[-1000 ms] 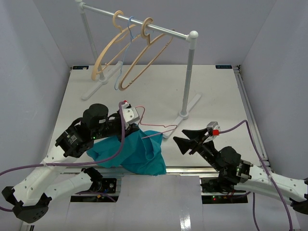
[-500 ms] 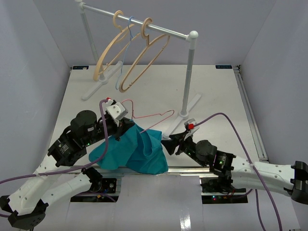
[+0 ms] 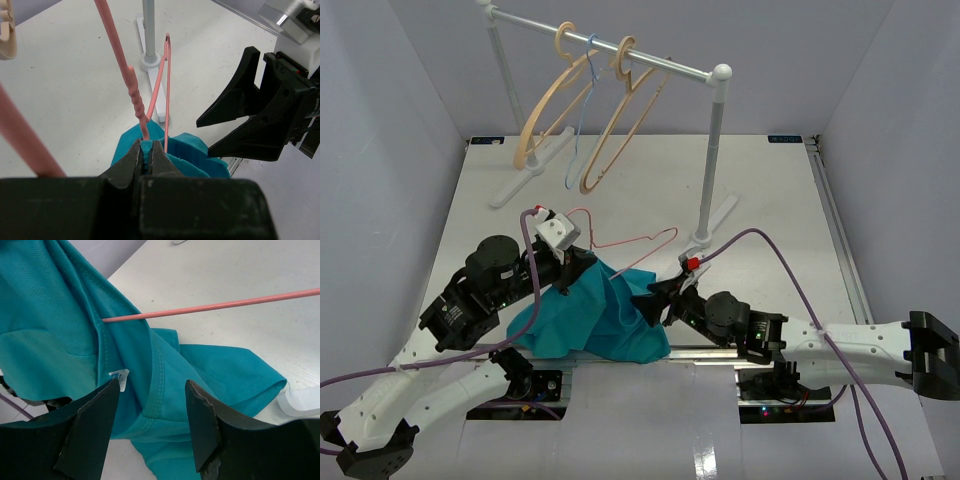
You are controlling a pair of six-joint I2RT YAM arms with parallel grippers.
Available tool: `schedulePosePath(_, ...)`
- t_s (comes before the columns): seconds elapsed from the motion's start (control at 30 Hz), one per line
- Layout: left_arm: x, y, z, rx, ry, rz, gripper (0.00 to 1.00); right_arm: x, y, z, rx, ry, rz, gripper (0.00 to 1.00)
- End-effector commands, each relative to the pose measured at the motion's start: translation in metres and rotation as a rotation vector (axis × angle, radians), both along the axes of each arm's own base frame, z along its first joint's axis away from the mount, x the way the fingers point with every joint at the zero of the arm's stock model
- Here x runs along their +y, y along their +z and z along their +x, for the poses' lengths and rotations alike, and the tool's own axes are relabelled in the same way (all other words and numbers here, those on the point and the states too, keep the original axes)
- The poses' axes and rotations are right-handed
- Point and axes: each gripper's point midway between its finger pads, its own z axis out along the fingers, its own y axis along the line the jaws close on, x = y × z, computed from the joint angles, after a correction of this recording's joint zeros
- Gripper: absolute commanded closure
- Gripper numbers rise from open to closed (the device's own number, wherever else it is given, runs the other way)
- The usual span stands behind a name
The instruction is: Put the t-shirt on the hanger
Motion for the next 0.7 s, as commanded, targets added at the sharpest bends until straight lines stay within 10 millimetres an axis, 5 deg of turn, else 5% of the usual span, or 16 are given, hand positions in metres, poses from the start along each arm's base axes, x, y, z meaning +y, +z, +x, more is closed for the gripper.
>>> schedulePosePath(0.0, 0.0, 0.014, 0.004, -0.037, 0.021, -0.051, 1.0, 0.006, 0.008, 0.011, 0.025, -0.109, 0.016, 0.39)
schedulePosePath(0.17, 0.0, 0.014, 0.007, -0.033, 0.04, -0.062, 1.0, 0.012, -0.019, 0.012, 0.081, -0.154, -0.05, 0.4)
schedulePosePath(0.37, 0.001, 0.015, 0.006, -0.036, 0.04, -0.067, 1.0, 0.02, -0.029, 0.012, 0.094, -0.174, -0.072, 0.43)
schedulePosePath(0.47, 0.005, 0.018, 0.005, -0.049, 0.053, -0.074, 1.0, 0.012, -0.038, 0.014, 0.117, -0.218, -0.096, 0.52)
schedulePosePath(0.6, 0.01, 0.023, 0.003, -0.059, 0.067, -0.087, 1.0, -0.006, -0.05, 0.017, 0.122, -0.27, -0.114, 0.91)
schedulePosePath(0.67, 0.01, 0.026, -0.002, -0.055, 0.049, -0.097, 1.0, -0.019, -0.049, 0.023, 0.106, -0.321, -0.113, 0.92)
